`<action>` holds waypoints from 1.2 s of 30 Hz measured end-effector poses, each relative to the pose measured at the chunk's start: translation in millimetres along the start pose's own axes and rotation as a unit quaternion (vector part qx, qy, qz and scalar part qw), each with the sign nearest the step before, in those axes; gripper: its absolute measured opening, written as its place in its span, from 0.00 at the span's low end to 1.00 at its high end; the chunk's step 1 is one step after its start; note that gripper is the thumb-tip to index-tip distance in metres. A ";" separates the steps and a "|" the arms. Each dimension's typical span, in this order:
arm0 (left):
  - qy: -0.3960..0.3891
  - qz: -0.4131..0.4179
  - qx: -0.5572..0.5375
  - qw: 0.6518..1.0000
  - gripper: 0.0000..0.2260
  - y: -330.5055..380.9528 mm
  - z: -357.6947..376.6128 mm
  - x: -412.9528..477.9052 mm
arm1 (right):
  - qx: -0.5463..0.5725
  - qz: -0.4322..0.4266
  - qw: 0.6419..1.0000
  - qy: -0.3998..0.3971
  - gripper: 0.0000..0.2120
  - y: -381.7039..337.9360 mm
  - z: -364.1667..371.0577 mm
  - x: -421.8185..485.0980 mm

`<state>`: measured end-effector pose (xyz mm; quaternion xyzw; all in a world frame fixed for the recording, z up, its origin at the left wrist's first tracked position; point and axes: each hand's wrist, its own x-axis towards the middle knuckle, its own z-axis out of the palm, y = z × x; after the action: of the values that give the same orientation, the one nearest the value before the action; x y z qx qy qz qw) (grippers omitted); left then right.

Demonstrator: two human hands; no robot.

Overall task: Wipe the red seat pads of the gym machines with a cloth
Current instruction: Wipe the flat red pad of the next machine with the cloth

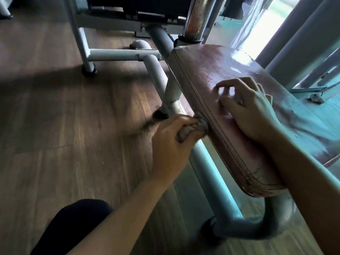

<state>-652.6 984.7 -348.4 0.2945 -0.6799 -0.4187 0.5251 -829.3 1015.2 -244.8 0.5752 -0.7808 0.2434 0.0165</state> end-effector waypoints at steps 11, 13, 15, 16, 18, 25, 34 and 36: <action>-0.007 0.067 0.005 0.998 0.09 7.9 1.7 -4.0 | -0.009 -0.001 1.000 0.004 0.15 1.5 0.3 -0.3; -0.007 0.069 0.011 0.998 0.09 5.1 -0.4 3.2 | -0.010 0.000 1.000 0.001 0.15 2.1 0.0 -0.1; -0.018 0.070 0.012 0.997 0.09 3.0 -2.4 10.1 | -0.015 0.008 1.000 0.003 0.16 3.0 -0.3 0.5; -0.020 0.061 0.009 0.998 0.09 1.4 -4.3 17.9 | -0.015 0.010 1.000 0.004 0.17 2.9 -0.4 0.8; 0.002 0.023 0.009 1.000 0.08 -6.2 -9.3 41.7 | -0.008 0.009 1.000 -0.001 0.17 3.0 0.1 1.2; -0.008 -0.006 0.006 1.000 0.08 -14.0 0.2 25.2 | -0.003 0.007 1.000 -0.004 0.14 2.5 2.3 0.9; 0.076 -0.025 0.005 0.997 0.09 -28.6 -4.9 75.2 | -0.011 0.011 1.000 -0.015 0.15 3.2 2.9 1.5; 0.040 -0.001 -0.019 0.999 0.08 -19.9 -1.7 54.4 | -0.013 0.015 1.000 -0.012 0.15 3.5 3.2 1.9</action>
<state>-666.7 929.1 -340.2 0.3014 -0.6497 -0.4200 0.5574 -832.3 1013.0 -248.3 0.5664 -0.7923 0.2265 0.0110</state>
